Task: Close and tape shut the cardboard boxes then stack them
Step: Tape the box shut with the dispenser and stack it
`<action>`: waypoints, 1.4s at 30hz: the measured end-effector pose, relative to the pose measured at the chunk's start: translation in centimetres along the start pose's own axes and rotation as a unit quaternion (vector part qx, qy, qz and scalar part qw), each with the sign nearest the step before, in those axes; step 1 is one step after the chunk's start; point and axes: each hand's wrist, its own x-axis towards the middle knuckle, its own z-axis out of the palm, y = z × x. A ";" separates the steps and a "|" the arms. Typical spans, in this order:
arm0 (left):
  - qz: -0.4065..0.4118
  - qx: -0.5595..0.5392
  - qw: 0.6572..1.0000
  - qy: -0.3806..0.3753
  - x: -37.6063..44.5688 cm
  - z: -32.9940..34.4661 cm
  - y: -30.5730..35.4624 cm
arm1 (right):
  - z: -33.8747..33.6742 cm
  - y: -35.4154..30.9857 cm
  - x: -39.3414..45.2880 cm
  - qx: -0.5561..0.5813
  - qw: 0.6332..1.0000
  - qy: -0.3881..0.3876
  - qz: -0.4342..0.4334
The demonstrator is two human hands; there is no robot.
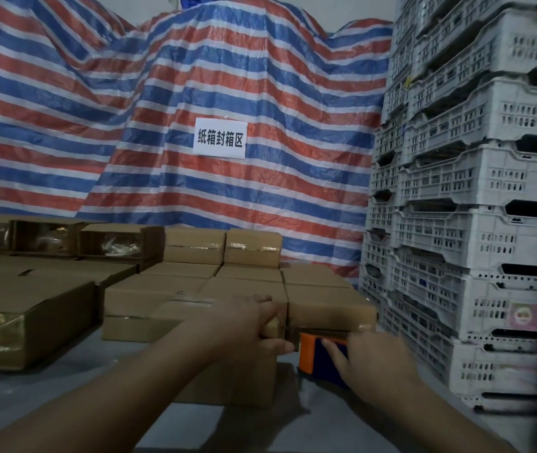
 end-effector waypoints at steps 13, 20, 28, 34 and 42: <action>0.016 0.005 1.000 0.010 -0.1 0.1 -0.1 | -6.2 -3.4 5.4 0.502 0.859 -0.038 0.095; -0.006 -0.148 0.989 -0.020 -0.3 -0.5 -0.4 | -6.5 -10.4 7.8 0.748 0.635 -0.123 0.150; 0.023 -0.283 0.959 -0.019 0.0 -1.7 -2.0 | -4.1 -11.7 5.9 0.778 0.597 -0.106 0.164; -0.025 -0.519 0.822 0.232 -1.1 -1.1 -3.2 | -3.9 -11.2 4.3 0.766 0.611 -0.094 0.175; -0.192 -0.453 0.798 0.347 -6.2 1.8 -9.2 | -3.6 -10.2 0.5 0.684 0.710 -0.139 0.096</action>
